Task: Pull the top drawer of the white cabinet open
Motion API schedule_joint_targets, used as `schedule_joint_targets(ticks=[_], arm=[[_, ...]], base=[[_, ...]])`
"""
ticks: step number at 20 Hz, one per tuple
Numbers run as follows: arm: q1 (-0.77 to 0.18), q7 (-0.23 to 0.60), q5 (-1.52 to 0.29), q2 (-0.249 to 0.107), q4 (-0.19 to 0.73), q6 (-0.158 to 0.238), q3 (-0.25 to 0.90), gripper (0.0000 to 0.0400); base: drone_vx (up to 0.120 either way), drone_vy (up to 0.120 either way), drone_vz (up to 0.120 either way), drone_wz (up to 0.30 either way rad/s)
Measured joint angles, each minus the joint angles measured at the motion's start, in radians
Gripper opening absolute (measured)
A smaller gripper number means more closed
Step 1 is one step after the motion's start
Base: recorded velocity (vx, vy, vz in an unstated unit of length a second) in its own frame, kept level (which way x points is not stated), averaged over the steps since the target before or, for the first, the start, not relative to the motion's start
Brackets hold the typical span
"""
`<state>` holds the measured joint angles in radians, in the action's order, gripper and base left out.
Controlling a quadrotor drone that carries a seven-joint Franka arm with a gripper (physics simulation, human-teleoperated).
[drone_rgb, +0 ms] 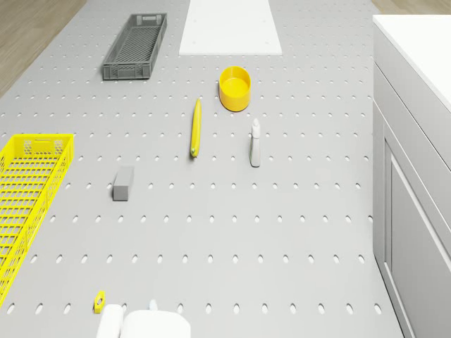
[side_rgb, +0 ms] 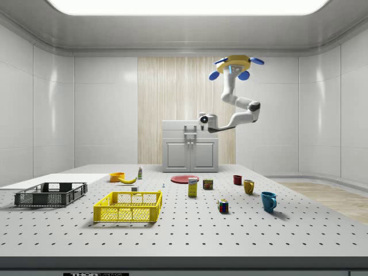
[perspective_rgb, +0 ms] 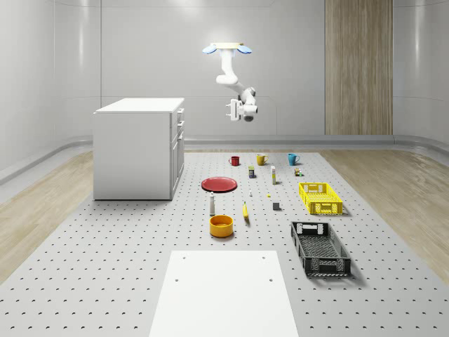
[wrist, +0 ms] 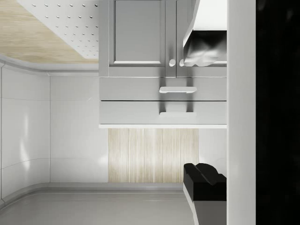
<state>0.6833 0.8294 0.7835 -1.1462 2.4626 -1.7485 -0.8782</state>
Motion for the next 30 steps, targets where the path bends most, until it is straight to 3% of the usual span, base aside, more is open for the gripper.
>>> schedule_joint_targets(ticks=[8,12,30], arm=[[0.011,0.009,-0.010,-0.012,0.002,-0.010,-0.003,0.0305],[0.016,0.009,-0.003,-0.017,0.015,-0.031,0.010,0.0305],[0.075,-0.038,0.151,0.005,0.129,-0.233,0.170,0.0305]], base=[[0.120,0.000,0.000,0.000],[0.000,0.000,0.000,0.000],[0.000,0.000,0.000,0.000]])
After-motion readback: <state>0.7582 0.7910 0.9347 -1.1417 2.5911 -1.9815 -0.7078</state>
